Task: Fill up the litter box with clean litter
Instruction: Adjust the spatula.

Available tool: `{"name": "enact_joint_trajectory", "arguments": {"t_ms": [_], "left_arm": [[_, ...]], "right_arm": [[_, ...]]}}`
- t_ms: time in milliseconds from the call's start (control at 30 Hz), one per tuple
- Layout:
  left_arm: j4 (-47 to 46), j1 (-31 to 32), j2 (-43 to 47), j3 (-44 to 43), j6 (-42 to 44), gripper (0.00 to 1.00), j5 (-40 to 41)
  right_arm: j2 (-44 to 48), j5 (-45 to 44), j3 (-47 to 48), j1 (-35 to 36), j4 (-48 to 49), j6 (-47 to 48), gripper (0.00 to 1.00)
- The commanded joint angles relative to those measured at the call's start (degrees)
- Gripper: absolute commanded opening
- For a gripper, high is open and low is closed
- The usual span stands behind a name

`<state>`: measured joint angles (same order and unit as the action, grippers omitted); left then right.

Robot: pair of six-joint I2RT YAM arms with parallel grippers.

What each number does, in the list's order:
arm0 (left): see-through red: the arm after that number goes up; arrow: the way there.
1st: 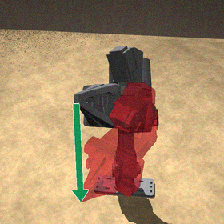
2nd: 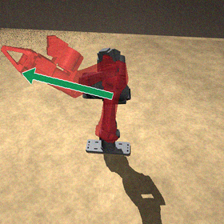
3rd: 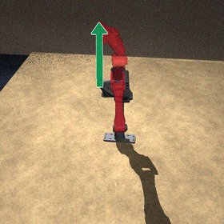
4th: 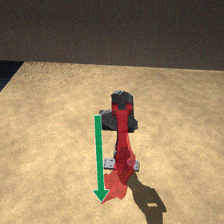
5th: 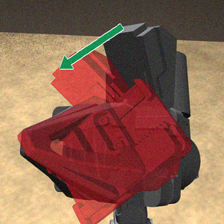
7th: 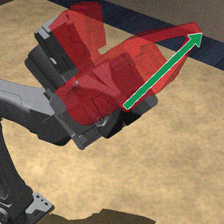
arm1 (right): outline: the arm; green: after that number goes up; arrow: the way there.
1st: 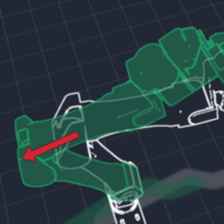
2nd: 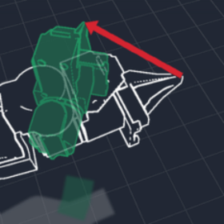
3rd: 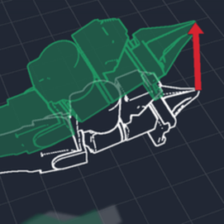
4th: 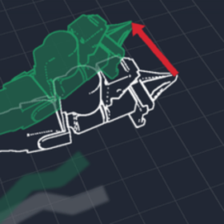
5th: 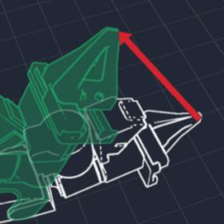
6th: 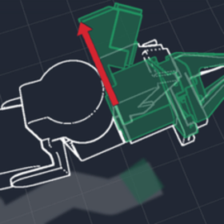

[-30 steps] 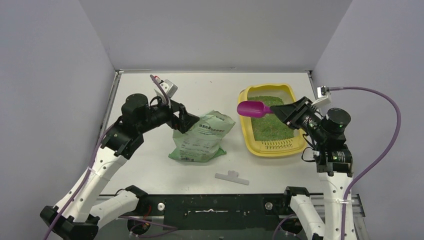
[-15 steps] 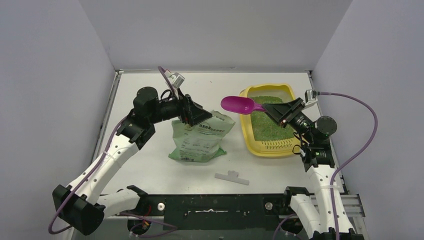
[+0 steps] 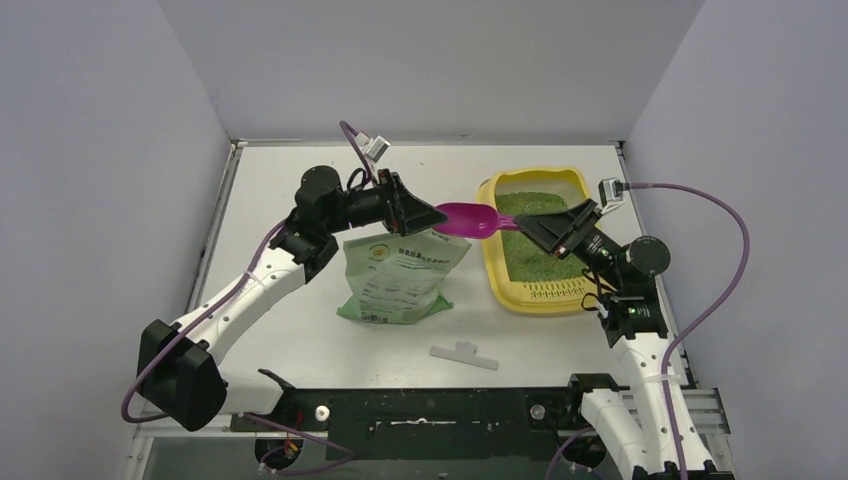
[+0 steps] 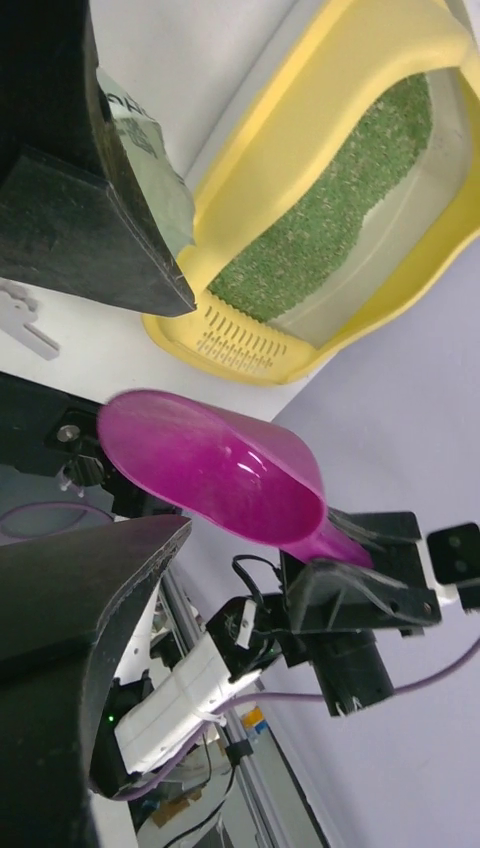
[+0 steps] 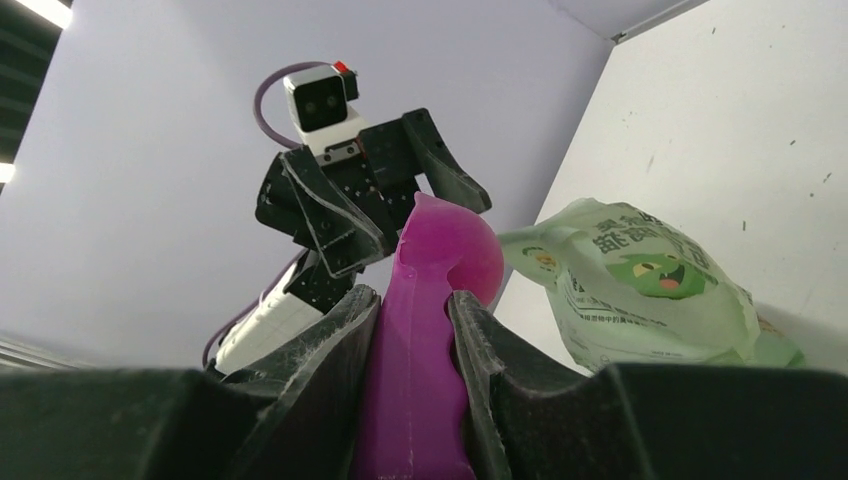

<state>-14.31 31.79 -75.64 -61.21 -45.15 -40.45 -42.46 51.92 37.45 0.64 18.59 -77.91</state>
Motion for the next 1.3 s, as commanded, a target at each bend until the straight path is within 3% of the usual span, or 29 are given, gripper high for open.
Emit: {"name": "enact_joint_trajectory", "arguments": {"t_ms": [0,233,400,533,600,700,733,767,800,867,1000,1267], "left_arm": [[-9.6,0.5,-0.2,-0.8,-4.3,0.69,-1.7],[-8.9,1.8,-3.0,-2.8,-4.8,0.43,-5.6],[-7.2,3.5,-3.2,-2.2,-2.8,0.36,-10.5],[-6.6,3.5,-1.9,-0.6,-1.8,0.10,-10.9],[-4.9,3.5,-1.6,-1.4,0.0,0.00,-10.9],[-0.5,3.4,-1.3,-3.4,4.1,0.00,-11.9],[1.1,3.3,-1.2,-4.1,5.6,0.00,-12.3],[2.6,3.2,-1.0,-4.7,7.0,0.00,-12.7],[3.6,3.1,-0.9,-5.1,8.5,0.00,-13.3],[5.5,2.7,-0.7,-5.8,10.1,0.00,-14.5],[7.5,1.7,-0.4,-6.3,11.2,0.00,-16.2],[8.5,1.5,-0.6,-7.2,11.2,0.00,-16.2]], "right_arm": [[1.4,0.8,2.8,0.9,-1.2,3.9,0.00],[0.9,1.4,2.8,2.5,1.6,2.9,0.00],[0.4,0.9,2.5,2.8,1.6,3.5,0.00],[0.0,1.2,2.6,2.9,1.7,3.9,0.02],[-0.1,2.5,2.9,3.0,1.5,4.5,0.07],[0.1,5.4,5.8,3.0,-4.4,9.7,0.18],[0.5,5.8,7.6,3.0,-10.9,13.2,0.27],[0.8,5.9,9.7,3.0,-15.9,16.8,0.43],[1.1,5.7,11.6,3.0,-22.2,20.9,0.67],[1.2,4.5,15.9,3.0,-32.8,28.4,0.97],[-0.3,5.6,20.1,2.9,-39.7,33.5,1.00],[-0.4,12.9,16.9,3.3,-28.5,26.8,1.00]]}}
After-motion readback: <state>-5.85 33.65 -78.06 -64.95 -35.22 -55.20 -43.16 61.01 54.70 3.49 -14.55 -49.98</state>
